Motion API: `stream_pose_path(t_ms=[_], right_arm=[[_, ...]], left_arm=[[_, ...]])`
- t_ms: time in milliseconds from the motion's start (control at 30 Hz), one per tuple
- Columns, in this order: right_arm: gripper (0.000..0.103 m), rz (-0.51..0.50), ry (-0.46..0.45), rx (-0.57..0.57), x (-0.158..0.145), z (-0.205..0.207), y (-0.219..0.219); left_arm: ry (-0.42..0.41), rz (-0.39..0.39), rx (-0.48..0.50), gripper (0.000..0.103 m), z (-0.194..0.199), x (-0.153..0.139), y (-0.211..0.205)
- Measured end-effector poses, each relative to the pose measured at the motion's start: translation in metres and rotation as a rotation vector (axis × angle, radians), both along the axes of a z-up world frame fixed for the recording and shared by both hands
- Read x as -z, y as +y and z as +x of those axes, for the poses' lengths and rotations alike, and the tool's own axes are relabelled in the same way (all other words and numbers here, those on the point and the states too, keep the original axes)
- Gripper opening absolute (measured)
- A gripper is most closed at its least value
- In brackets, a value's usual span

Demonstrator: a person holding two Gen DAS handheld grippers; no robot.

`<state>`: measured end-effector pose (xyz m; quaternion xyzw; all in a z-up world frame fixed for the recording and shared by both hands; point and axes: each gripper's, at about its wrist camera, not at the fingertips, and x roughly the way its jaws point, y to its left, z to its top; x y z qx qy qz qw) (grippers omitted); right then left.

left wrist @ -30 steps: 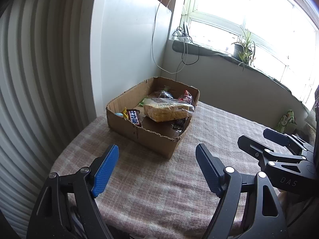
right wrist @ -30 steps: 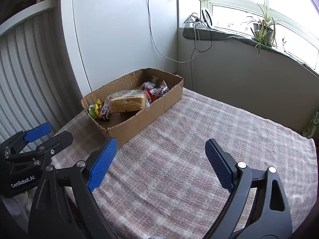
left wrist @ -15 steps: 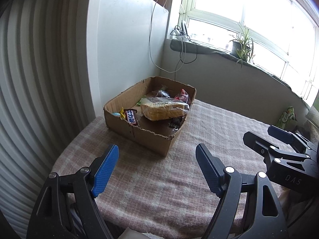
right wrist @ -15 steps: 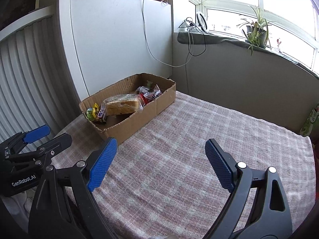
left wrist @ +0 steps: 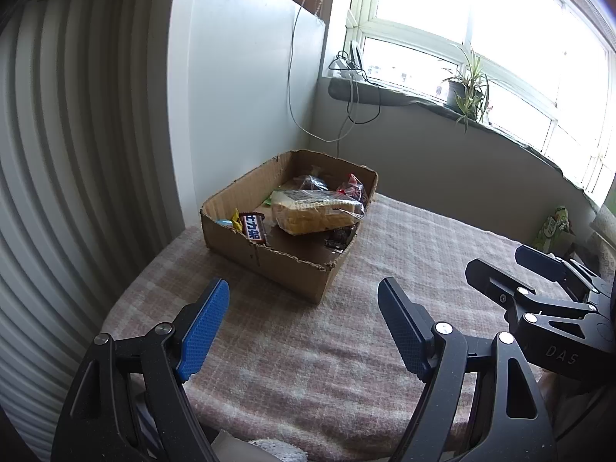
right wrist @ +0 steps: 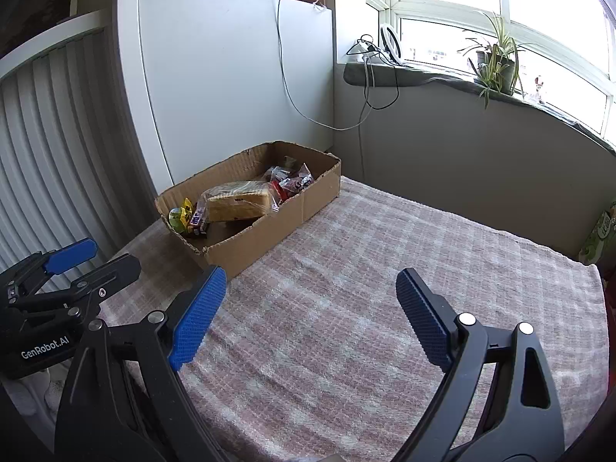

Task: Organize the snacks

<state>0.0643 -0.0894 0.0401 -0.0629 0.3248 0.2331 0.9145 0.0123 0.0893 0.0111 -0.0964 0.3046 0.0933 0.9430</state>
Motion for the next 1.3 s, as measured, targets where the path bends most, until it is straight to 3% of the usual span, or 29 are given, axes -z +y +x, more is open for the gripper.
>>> stream_pose_path(t_ms=[1300], right_arm=[[0.092,-0.003,0.014,0.002,0.0059,0.0003,-0.0014]], left_arm=[[0.004,0.019,0.010,0.080,0.0013,0.0007,-0.0052]])
